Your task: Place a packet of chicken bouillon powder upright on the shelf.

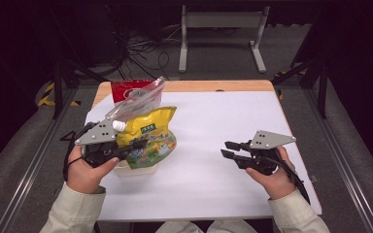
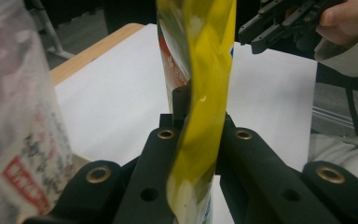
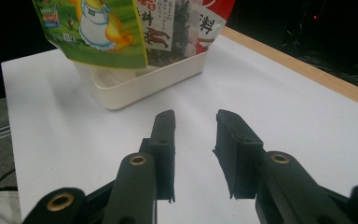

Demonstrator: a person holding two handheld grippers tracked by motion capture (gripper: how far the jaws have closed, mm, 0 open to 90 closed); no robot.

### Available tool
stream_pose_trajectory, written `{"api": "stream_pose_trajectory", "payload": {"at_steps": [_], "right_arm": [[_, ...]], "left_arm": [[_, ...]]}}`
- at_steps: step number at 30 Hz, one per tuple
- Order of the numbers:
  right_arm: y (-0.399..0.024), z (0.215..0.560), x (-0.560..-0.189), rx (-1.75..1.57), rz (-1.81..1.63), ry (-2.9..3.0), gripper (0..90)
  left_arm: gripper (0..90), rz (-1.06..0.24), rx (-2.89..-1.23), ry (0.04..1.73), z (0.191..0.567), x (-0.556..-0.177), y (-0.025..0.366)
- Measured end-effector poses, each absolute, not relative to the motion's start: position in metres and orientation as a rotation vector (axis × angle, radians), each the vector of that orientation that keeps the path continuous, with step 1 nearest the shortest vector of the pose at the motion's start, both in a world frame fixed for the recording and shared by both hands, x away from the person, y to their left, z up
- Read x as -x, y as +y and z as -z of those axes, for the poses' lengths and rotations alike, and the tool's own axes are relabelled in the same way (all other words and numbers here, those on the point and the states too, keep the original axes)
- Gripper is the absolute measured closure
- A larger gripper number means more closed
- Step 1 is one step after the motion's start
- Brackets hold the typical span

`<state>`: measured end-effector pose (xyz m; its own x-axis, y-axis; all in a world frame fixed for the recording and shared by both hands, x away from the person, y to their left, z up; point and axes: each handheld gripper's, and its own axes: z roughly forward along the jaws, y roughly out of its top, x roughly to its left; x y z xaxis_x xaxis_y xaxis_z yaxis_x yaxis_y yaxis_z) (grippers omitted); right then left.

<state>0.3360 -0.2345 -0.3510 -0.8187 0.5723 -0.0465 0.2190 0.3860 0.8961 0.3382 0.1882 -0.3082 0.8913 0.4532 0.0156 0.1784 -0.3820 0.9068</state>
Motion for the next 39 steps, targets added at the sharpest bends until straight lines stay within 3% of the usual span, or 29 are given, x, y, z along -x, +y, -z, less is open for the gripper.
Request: {"api": "stream_pose_trajectory", "payload": {"at_steps": [15, 39], "right_arm": [[-0.246, 0.349, -0.340, -0.703, -1.403, 2.293, 67.0], [-0.249, 0.349, -0.342, -0.721, -1.421, 2.286, 66.7]], "left_arm": [[87.6, -0.393, -1.963, 0.472, 0.311, -0.346, 0.226], [87.5, -0.297, -2.014, 0.346, 0.334, -0.362, 0.251]]}}
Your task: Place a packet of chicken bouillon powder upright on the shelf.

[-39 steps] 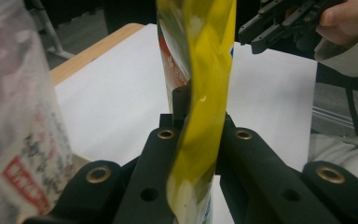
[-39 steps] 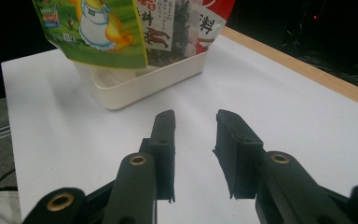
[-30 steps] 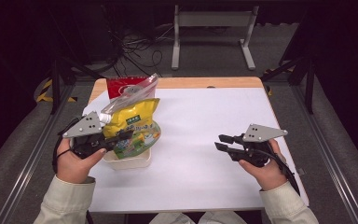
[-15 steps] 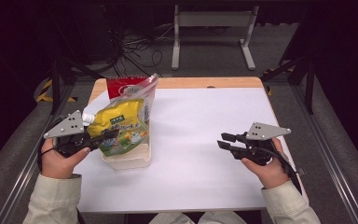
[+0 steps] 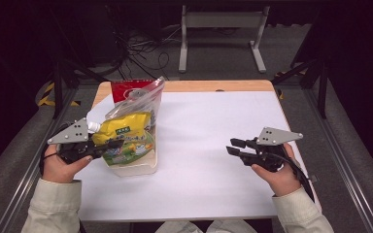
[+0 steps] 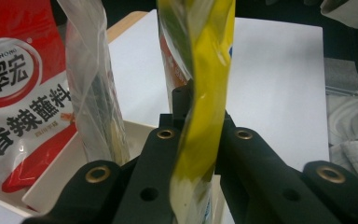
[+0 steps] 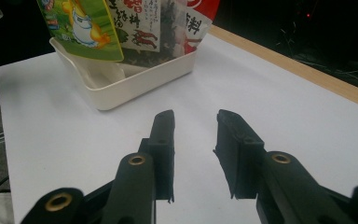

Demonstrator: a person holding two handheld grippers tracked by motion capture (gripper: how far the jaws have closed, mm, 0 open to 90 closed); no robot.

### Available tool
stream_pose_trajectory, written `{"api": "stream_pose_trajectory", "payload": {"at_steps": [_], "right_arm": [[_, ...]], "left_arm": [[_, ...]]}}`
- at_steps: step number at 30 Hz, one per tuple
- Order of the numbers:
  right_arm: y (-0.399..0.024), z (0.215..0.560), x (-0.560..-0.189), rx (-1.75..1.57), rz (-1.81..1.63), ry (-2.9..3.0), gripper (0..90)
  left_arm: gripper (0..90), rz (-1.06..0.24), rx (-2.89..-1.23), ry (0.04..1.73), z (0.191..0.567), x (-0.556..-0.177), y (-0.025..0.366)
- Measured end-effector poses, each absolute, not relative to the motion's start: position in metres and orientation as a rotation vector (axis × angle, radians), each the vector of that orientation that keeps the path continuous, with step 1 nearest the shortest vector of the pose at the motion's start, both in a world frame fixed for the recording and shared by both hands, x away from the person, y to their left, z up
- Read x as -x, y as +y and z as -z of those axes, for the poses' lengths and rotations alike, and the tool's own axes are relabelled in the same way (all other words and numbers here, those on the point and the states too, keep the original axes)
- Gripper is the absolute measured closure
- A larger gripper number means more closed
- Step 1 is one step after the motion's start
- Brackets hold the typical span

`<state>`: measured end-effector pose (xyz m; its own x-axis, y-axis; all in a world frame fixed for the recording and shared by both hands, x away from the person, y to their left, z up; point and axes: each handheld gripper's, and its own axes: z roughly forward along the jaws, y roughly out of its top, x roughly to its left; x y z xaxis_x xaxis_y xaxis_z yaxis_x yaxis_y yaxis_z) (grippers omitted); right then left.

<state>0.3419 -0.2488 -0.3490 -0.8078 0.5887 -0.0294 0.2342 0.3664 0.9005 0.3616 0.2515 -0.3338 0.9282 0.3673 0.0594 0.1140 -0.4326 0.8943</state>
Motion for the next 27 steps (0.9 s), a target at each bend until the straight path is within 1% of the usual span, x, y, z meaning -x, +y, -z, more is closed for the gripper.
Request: {"api": "stream_pose_trajectory", "payload": {"at_steps": [16, 22, 27], "right_arm": [[-0.248, 0.350, -0.342, -0.729, -1.428, 2.291, 64.8], [-0.248, 0.349, -0.342, -0.729, -1.432, 2.289, 64.6], [-0.249, 0.349, -0.342, -0.731, -1.434, 2.288, 64.3]], "left_arm": [[87.4, -0.218, -2.068, 0.358, 0.349, -0.370, 0.246], [87.5, -0.213, -2.061, 0.394, 0.352, -0.371, 0.250], [87.5, -0.218, -2.093, 0.427, 0.351, -0.370, 0.247]]}}
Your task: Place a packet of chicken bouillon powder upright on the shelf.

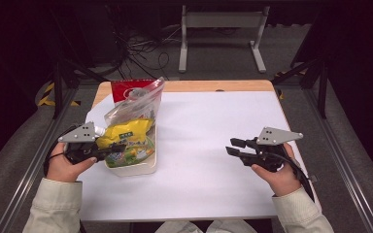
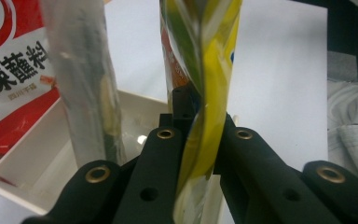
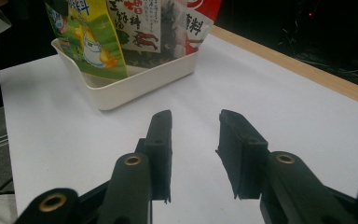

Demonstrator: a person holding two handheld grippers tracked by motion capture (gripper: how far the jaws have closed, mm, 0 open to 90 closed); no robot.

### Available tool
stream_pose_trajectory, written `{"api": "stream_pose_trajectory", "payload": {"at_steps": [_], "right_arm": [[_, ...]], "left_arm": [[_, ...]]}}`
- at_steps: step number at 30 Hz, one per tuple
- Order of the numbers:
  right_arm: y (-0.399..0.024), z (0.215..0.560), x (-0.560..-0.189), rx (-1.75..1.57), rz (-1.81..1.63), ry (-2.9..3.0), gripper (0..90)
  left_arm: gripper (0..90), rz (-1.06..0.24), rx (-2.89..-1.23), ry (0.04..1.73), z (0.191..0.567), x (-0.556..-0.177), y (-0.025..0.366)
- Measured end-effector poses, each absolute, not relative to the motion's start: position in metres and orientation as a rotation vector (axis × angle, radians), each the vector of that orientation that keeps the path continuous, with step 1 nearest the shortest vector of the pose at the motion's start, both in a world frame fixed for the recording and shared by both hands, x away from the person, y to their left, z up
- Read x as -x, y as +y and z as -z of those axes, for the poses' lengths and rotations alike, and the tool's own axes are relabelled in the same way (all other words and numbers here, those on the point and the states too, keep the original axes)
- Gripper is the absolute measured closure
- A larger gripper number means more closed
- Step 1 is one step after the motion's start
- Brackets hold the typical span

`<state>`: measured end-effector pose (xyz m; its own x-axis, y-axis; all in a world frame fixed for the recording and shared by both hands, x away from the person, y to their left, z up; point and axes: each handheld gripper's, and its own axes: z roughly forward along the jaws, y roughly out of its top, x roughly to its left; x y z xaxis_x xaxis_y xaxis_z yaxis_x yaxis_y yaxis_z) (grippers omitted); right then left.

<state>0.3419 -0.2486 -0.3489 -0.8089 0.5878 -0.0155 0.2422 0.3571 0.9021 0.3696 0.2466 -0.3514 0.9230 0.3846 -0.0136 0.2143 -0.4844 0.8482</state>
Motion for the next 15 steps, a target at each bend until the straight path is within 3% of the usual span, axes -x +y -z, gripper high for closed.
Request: {"api": "stream_pose_trajectory", "payload": {"at_steps": [15], "right_arm": [[-0.249, 0.349, -0.343, -0.740, -1.437, 2.287, 62.8]], "left_arm": [[87.6, -0.146, -2.112, 0.471, 0.372, -0.381, 0.242]]}}
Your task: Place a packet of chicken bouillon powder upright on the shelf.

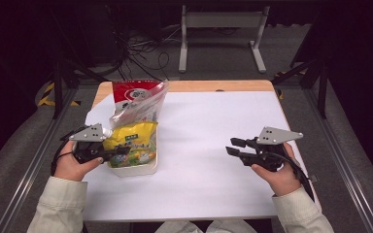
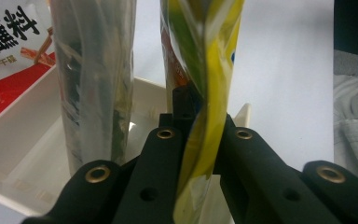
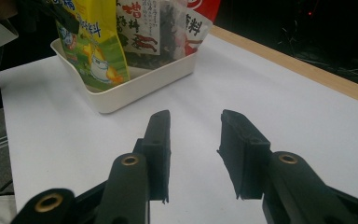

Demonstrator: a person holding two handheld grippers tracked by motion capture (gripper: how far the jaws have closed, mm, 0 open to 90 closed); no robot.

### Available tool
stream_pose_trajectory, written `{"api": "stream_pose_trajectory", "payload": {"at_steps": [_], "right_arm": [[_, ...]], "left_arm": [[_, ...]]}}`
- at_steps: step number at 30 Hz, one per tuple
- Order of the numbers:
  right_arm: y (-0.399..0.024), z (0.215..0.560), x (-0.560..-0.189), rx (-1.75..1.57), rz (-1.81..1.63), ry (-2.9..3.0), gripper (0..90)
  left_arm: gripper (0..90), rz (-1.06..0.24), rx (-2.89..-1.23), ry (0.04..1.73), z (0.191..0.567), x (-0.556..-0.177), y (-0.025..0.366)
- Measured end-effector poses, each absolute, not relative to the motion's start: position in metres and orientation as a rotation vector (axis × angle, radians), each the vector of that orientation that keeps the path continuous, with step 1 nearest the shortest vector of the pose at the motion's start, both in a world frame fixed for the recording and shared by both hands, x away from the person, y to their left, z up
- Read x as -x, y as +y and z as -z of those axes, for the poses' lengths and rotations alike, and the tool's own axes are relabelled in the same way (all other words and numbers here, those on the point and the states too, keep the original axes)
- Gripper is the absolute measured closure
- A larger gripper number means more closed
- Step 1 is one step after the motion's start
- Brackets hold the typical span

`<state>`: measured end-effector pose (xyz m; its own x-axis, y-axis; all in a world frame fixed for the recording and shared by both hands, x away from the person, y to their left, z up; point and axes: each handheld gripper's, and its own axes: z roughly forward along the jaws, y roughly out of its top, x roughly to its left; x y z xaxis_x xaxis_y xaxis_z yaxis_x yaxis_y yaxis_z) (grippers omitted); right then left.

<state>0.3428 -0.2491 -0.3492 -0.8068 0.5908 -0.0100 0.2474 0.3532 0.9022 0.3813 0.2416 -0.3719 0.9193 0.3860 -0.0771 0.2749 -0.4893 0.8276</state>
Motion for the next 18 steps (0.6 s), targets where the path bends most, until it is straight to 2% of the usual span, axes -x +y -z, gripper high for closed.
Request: {"api": "stream_pose_trajectory", "payload": {"at_steps": [10, 18], "right_arm": [[-0.2500, 0.3486, -0.3429, -0.745, -1.439, 2.283, 62.1], [-0.2506, 0.3481, -0.3426, -0.749, -1.438, 2.281, 61.6]], "left_arm": [[87.6, -0.097, -2.114, 0.484, 0.3766, -0.3785, 0.2418], [87.4, -0.121, -2.106, 0.502, 0.3790, -0.3772, 0.2442]]}}
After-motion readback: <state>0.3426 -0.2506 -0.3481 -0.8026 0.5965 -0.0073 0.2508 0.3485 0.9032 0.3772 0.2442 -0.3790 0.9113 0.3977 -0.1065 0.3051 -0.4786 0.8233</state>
